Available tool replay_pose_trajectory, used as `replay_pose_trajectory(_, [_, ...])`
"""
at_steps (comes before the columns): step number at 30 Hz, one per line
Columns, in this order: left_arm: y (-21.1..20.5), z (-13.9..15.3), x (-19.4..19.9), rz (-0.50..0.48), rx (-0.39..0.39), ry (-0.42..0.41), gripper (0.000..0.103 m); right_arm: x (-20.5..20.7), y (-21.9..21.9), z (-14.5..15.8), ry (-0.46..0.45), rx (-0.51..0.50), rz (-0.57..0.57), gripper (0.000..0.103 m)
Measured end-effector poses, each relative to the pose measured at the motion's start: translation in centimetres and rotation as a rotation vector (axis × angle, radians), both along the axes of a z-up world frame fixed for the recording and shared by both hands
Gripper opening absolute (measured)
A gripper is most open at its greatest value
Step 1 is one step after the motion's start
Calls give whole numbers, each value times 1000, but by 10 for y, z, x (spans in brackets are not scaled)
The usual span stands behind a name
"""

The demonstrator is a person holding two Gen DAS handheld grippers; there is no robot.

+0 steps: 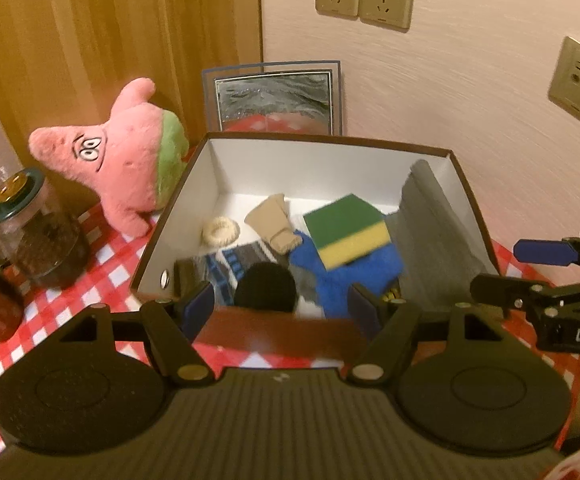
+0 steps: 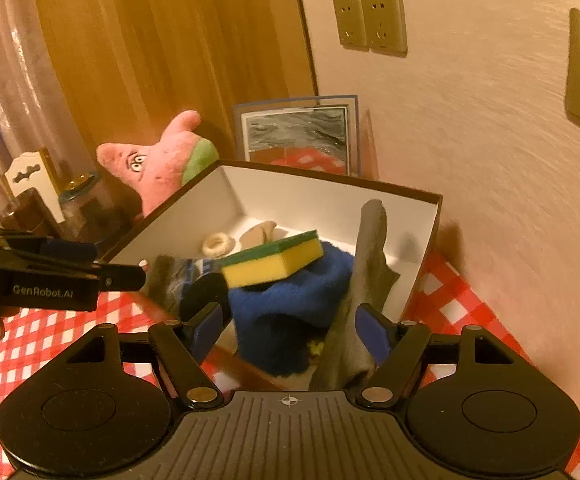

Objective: Organize soft objects
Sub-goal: 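Open both grippers to drop the pad and towel into the box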

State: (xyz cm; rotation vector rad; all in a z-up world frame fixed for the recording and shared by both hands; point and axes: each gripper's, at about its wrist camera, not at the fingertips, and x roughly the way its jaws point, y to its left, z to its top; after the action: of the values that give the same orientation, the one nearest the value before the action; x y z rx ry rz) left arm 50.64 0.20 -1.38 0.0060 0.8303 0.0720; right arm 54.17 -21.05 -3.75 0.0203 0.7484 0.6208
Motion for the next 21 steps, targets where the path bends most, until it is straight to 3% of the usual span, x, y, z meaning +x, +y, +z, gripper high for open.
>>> replay_pose_trajectory(8, [-7, 10, -67, 45, -7, -19, 74, -48, -13, 7, -7, 23, 0, 73])
replay_pose_trajectory(15, [-17, 17, -127, 65, 46, -47, 75, -100, -15, 14, -47, -31, -15, 73])
replay_pose_trajectory(21, [-18, 20, -186, 69, 11, -45, 75, -156, -15, 19, -70, -15, -47, 73])
